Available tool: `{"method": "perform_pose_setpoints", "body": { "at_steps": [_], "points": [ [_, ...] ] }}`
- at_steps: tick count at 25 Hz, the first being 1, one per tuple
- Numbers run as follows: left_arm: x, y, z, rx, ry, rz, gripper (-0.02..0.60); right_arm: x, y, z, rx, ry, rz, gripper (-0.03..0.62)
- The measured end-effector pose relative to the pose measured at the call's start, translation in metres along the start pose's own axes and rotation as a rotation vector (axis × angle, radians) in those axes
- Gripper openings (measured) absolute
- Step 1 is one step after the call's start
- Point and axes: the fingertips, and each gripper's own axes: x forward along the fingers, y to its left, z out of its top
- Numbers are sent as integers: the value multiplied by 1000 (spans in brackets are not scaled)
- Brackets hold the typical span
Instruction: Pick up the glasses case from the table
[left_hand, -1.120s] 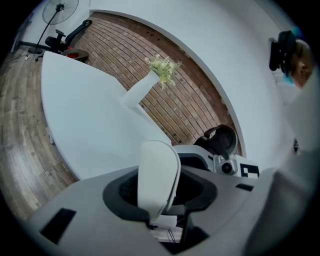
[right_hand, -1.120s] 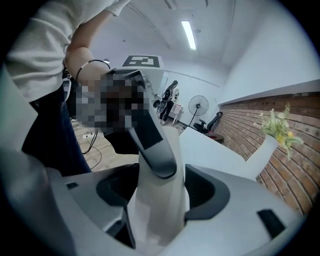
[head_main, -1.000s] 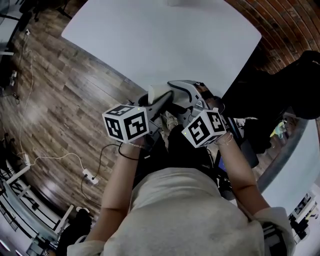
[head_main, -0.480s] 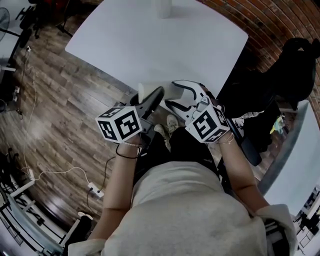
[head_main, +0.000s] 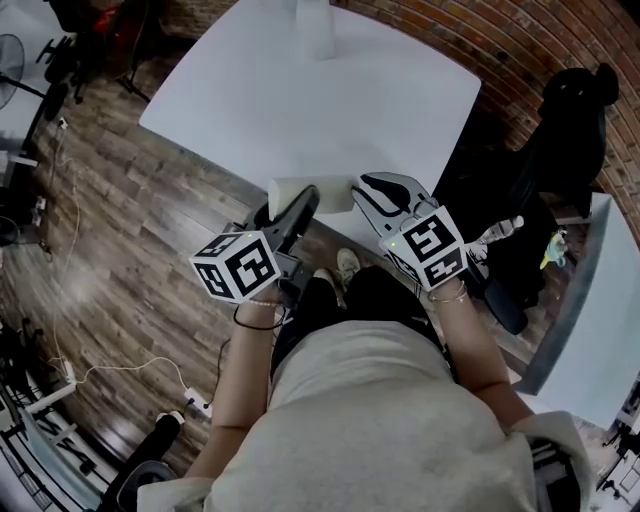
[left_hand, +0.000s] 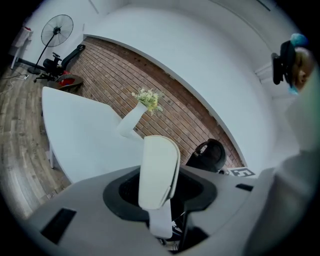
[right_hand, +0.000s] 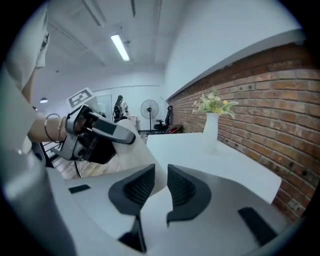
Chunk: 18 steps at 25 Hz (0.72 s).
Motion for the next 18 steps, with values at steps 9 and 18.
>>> {"method": "perform_pose_setpoints", "body": {
  "at_steps": [9,18],
  "points": [
    [-12,-20,15,27,-74,-35,155,-28,-2,32,109,-173,-82,0],
    [-23,-21,25,10,-163,-46,155,-42,-13,52,142,-262,-145,-2]
  ]
}}
